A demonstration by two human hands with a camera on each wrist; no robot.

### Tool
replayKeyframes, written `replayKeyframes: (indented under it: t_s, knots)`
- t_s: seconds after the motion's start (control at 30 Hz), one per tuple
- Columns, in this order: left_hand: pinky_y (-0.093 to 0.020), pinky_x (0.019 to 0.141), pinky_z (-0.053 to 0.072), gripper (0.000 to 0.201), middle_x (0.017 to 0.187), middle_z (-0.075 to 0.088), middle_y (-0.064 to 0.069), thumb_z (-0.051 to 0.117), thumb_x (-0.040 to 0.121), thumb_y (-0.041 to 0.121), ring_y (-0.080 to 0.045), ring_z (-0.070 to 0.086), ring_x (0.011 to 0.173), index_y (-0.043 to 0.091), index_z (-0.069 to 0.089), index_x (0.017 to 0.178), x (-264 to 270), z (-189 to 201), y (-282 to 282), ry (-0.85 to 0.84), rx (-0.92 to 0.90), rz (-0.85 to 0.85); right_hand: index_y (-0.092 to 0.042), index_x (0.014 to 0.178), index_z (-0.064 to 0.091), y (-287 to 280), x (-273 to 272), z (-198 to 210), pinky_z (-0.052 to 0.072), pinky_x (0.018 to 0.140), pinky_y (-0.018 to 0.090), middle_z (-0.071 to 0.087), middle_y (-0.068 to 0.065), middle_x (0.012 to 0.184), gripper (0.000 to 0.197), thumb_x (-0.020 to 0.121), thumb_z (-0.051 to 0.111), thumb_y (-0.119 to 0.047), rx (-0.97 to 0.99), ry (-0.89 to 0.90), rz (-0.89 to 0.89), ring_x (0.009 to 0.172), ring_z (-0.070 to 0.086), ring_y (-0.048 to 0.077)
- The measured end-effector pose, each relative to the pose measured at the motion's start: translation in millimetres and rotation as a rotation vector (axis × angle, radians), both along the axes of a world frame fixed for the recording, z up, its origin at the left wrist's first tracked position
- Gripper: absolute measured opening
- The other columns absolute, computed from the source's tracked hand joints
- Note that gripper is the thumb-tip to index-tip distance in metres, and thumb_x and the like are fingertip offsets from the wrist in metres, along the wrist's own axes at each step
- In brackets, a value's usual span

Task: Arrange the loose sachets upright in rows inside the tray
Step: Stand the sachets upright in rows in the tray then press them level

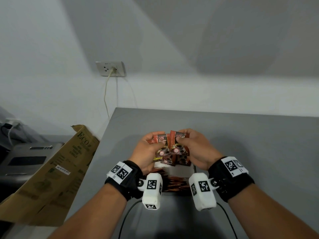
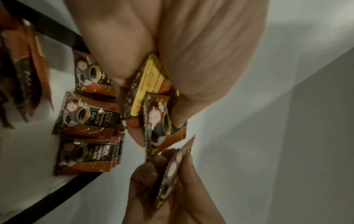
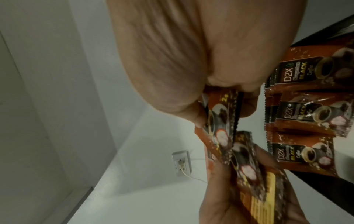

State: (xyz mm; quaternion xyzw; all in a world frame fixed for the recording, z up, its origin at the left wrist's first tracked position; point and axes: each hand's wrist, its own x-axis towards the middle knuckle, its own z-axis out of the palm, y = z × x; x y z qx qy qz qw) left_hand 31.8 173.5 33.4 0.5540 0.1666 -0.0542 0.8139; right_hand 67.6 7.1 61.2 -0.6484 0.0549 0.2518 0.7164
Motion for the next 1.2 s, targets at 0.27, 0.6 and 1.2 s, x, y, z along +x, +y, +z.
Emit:
replayKeyframes:
  t_s: [0.27, 0.6, 1.2]
  knots:
    - [-0.033, 0.054, 0.052, 0.02, 0.095, 0.064, -0.021, 0.049, 0.092, 0.002, -0.026, 0.064, 0.063, 0.006, 0.053, 0.111, -2, 3, 2, 0.075, -0.142, 0.02, -0.009, 0.106, 0.051, 2, 1, -2, 0.055, 0.068, 0.036, 0.066, 0.015, 0.098, 0.009, 0.099, 0.053, -0.004, -0.025, -0.013, -0.092, 0.076, 0.066, 0.021]
    - [-0.037, 0.06, 0.057, 0.045, 0.1, 0.064, -0.029, 0.062, 0.076, -0.02, -0.029, 0.067, 0.073, -0.008, 0.052, 0.118, 5, 0, 3, 0.077, -0.054, 0.06, -0.007, 0.106, 0.055, -9, 1, 12, 0.057, 0.069, 0.042, 0.068, 0.015, 0.092, 0.032, 0.089, 0.047, 0.017, 0.205, -0.015, -0.038, 0.075, 0.067, 0.025]
    - [-0.035, 0.073, 0.057, 0.025, 0.087, 0.069, -0.02, 0.047, 0.081, 0.007, -0.029, 0.069, 0.077, 0.0, 0.068, 0.092, -6, 19, -12, 0.075, -0.388, -0.199, -0.024, 0.145, 0.049, 14, -20, 19, 0.018, 0.105, 0.019, 0.046, -0.009, 0.149, 0.043, 0.102, 0.05, -0.02, -0.642, -0.765, 0.419, 0.126, 0.031, 0.006]
